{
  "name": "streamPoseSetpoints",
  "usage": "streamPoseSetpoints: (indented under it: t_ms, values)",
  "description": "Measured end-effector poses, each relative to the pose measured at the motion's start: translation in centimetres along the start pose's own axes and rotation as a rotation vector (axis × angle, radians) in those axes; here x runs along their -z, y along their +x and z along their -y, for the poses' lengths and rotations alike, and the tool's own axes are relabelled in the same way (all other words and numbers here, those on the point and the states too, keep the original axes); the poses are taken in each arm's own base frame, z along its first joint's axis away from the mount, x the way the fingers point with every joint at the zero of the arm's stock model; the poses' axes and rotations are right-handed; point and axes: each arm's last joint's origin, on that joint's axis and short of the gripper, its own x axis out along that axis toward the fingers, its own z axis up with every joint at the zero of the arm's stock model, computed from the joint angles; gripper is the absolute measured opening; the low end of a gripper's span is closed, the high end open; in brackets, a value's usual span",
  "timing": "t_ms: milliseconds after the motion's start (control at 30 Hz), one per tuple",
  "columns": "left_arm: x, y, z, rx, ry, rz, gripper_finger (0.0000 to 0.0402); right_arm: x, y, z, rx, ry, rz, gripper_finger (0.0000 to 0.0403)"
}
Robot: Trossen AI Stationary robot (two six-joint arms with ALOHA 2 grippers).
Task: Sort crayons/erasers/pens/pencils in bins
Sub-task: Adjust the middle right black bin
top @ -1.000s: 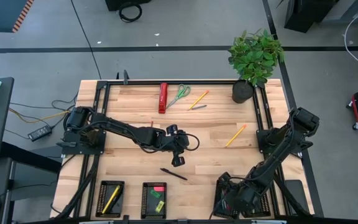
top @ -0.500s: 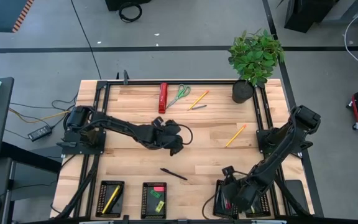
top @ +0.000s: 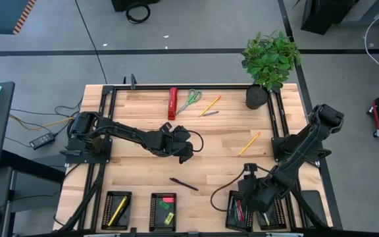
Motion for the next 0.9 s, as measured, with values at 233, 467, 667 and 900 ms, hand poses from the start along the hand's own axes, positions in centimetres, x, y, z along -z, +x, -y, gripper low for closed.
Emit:
streamPoseSetpoints:
  t_ms: [233, 467, 667, 900]
  values:
    - [0.1, -0.1, 0.1, 0.004, 0.008, -0.001, 0.0141, -0.2, 2.8, -0.7, -0.079, 0.08, -0.137, 0.0135]
    - [0.1, -0.1, 0.1, 0.005, 0.008, -0.003, 0.0139, -0.5, 3.5, 0.0, -0.052, 0.117, -0.153, 0.0136]
    - [0.2, -0.2, 0.2, 0.007, 0.012, -0.004, 0.0144, -1.0, 3.7, 0.3, -0.063, 0.114, -0.142, 0.0128]
    - [0.3, -0.3, 0.3, 0.009, 0.03, -0.004, 0.0147, -1.5, 3.8, 0.1, -0.095, 0.064, -0.106, 0.0086]
